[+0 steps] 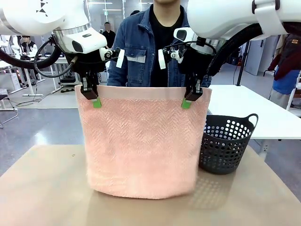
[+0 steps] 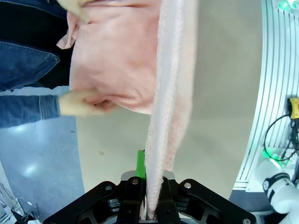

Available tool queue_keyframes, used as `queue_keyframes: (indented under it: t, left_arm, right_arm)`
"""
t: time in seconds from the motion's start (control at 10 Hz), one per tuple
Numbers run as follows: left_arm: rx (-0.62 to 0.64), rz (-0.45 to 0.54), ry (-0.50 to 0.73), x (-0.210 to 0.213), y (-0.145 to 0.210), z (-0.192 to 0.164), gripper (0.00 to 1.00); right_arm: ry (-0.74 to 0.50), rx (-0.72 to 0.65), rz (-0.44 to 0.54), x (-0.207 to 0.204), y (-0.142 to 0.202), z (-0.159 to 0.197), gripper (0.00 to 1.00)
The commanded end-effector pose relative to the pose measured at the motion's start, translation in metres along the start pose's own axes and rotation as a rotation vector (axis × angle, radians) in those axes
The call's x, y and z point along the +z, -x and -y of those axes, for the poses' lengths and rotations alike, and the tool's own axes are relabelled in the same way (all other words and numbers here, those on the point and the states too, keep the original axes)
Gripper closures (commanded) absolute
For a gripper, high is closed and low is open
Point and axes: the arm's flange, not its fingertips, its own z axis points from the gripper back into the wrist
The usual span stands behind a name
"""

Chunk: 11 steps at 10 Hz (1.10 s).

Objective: Fold the towel.
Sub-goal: Release the end of the 100 cm Hotel Towel you were holding and grab the top end of the folded side.

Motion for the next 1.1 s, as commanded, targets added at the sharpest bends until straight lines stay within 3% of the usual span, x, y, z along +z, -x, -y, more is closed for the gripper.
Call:
queue_keyframes:
  t: [0.0,1.0]
  left_arm:
    - [0.001,0.000,0.000,0.0009,0.0003,-0.0004,1.00]
    - [0.001,0.000,0.000,0.0009,0.0003,-0.0004,1.00]
  right_arm:
    - [0.001,0.000,0.000,0.0004,-0.0001,-0.0002,1.00]
    - [0.001,0.000,0.000,0.0004,-0.0001,-0.0002,1.00]
